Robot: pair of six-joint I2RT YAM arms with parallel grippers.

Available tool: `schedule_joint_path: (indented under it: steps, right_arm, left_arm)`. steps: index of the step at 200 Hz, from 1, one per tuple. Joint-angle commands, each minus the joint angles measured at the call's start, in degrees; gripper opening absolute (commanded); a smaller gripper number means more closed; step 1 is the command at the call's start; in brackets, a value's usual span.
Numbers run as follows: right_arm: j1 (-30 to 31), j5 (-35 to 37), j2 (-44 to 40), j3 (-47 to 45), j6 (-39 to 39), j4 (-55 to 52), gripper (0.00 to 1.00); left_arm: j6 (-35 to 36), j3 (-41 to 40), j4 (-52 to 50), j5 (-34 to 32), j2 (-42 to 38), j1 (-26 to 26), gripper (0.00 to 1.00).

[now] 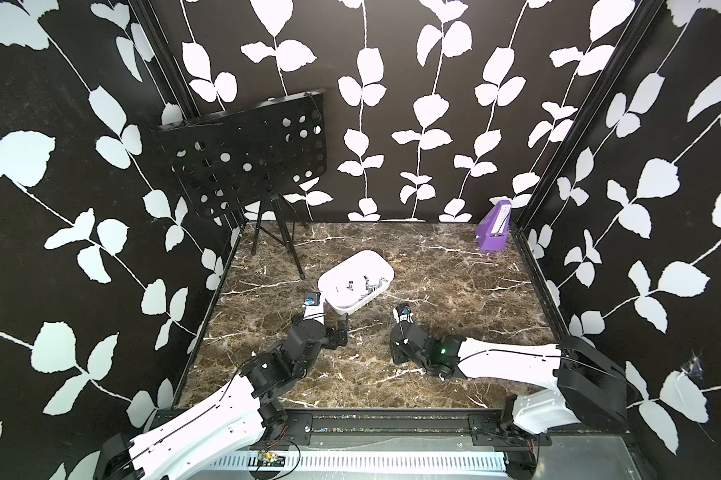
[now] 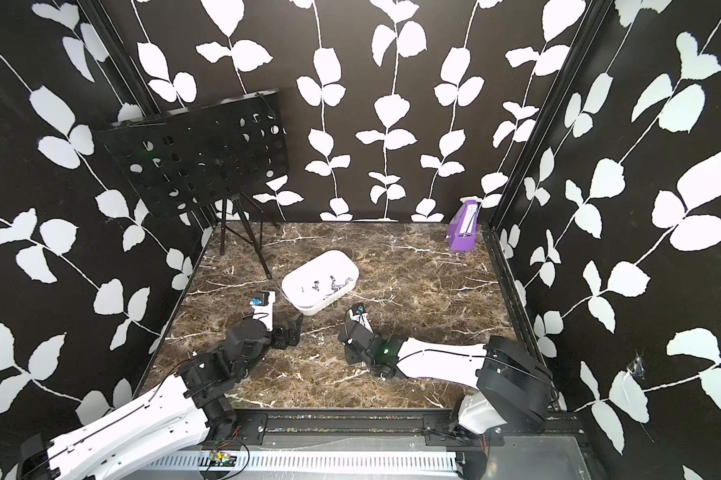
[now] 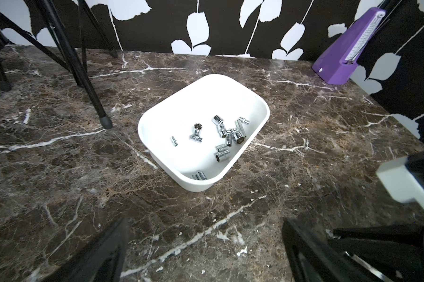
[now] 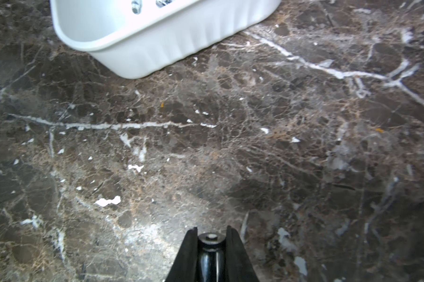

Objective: Put the socket on the desktop into the storage box
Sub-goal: Place the socket head in the storage box.

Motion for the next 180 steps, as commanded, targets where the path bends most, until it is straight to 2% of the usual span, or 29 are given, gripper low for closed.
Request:
schedule_joint_path:
  steps: [1, 43, 91, 121, 147, 180]
  right_arm:
    - [-2.24, -0.88, 0.42, 7.4, -3.52, -2.36, 0.08]
    - [-7.42, -6.29, 8.5, 20.5, -7.46, -2.68, 0.08]
    - [-11.68, -8.55, 26.4, 41.23, -9.66, -6.82, 0.09]
    - [-13.29, -10.41, 34.51, 50.43, -9.65, -8.03, 0.12]
    - [-14.03, -10.71, 38.27, 55.17, -9.8, -9.89, 0.19]
    - [-14.53, -10.72, 39.15, 56.9, -10.34, -10.73, 0.42]
  left_arm:
    - [-1.1, -1.39, -1.98, -3.81, -2.76, 0.07, 0.97]
    - [-1.42, -2.38, -2.11, -5.98, -4.87, 0.07, 0.97]
    - [-1.53, -2.47, -1.42, -4.92, -4.7, 0.07, 0.98]
    - [-0.99, -2.41, -0.43, -3.82, -3.78, 0.01, 0.99]
    - [-0.74, -2.33, -0.13, -3.73, -3.06, 0.14, 0.99]
    - [-0.05, -2.2, 0.02, -4.23, -3.11, 0.11, 0.99]
